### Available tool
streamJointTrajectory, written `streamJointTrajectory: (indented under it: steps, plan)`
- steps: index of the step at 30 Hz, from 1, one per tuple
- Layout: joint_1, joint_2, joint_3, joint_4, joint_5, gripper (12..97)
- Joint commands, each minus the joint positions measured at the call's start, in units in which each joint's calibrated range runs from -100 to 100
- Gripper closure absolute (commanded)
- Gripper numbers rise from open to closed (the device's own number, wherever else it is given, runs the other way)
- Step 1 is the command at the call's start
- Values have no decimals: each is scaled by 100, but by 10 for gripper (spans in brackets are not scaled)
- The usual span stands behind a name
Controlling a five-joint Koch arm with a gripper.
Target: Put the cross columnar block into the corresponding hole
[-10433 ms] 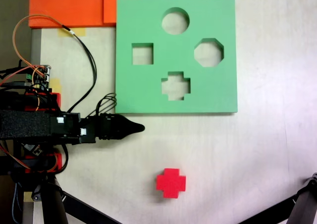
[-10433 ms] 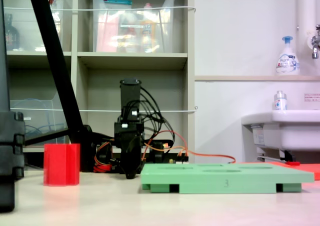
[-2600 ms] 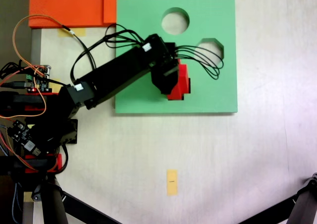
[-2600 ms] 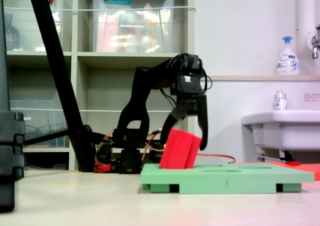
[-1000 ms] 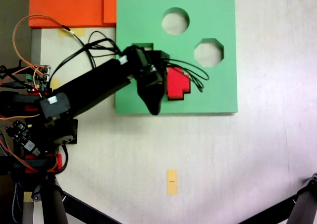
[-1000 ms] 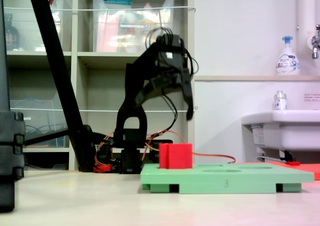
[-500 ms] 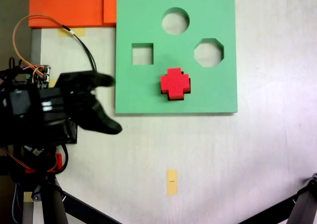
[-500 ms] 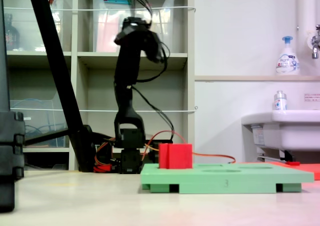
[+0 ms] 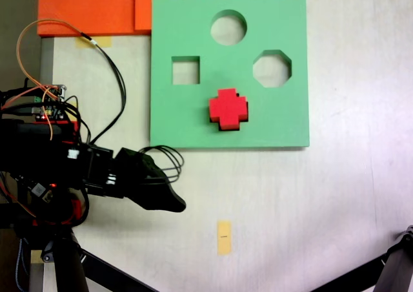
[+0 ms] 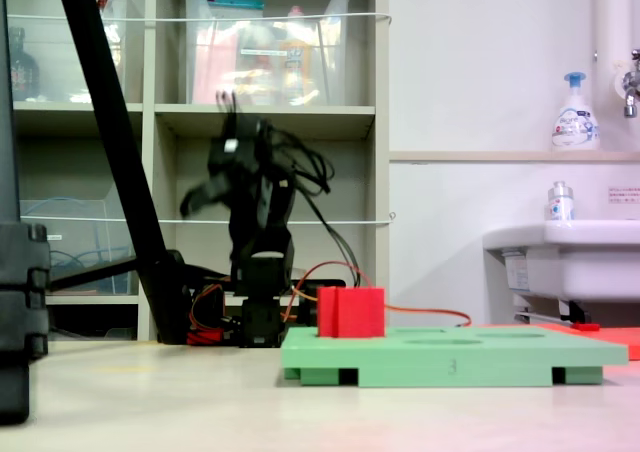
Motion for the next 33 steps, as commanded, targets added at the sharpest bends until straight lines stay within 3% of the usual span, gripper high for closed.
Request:
streamJointTrajectory:
  steps: [1,5,9,11,19,24,33]
  plan:
    - [34,-82,-360,1342,-78,542]
    - [156,-82,-2085,3239,-254,542]
    - [488,-82,-5016,7129,-713,552]
    - [557,-82,-5814,7929,-801,554]
    - [620,-82,-6213,7890,-830,587]
    - [620,-82,-6213,6609,-830,597]
    - [625,-82,-6213,6783,-811,601]
